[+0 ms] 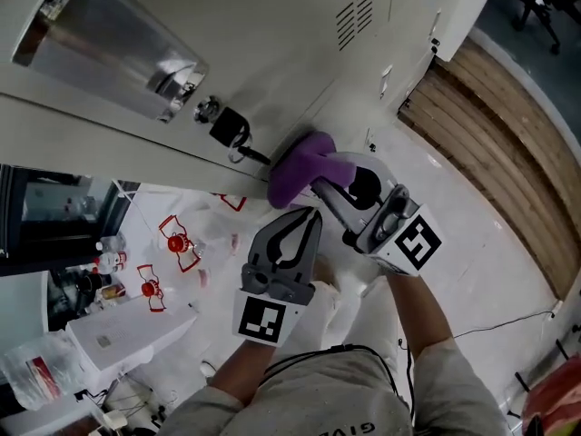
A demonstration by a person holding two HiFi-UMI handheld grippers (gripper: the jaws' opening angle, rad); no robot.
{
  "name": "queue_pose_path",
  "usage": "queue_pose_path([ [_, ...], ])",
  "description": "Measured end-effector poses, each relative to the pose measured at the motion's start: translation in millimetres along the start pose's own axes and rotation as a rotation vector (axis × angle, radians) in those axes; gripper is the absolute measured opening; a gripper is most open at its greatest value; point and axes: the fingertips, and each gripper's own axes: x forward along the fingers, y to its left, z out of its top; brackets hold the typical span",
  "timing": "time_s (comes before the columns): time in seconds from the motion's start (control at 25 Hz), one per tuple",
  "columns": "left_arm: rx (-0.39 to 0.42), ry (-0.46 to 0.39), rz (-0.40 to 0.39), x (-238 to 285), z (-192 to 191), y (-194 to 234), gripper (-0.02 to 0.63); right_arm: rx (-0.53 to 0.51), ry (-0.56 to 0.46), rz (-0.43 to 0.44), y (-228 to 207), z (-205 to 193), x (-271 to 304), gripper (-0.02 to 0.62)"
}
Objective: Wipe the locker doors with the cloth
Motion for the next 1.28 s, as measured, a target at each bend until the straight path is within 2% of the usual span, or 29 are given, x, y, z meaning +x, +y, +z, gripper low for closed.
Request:
queue_pose_path([
  [0.12,0.014,0.01,-0.005,-3,0,2,0.018,-0.058,0.037,0.022,11,-4,19,0.051],
  [0.2,0.015,0.018,-0.006,-5,-4,4,0.018,-0.048,0.075,0.007,9,-24,21,0.051],
  [0.32,-0.004,0.03,-0.002,-5,-13,8,0.018,0.051,0.116,-0.05,-4,-61,7,0.049],
  [0.48,-0.021,0.055,-0.006,-5,-31,11,0.018,0.103,0.174,-0.127,-22,-120,-17,0.049],
  [0.6,-0.027,0.075,-0.014,-3,-44,11,0.018,0.197,0.194,-0.194,-37,-157,-35,0.048],
  [0.92,-0.04,0.119,-0.036,0,-79,10,0.018,0.317,0.273,-0.315,-62,-233,-69,0.049],
  [1.28,-0.045,0.135,-0.057,8,-98,8,0.018,0.506,0.314,-0.453,-77,-307,-103,0.049],
])
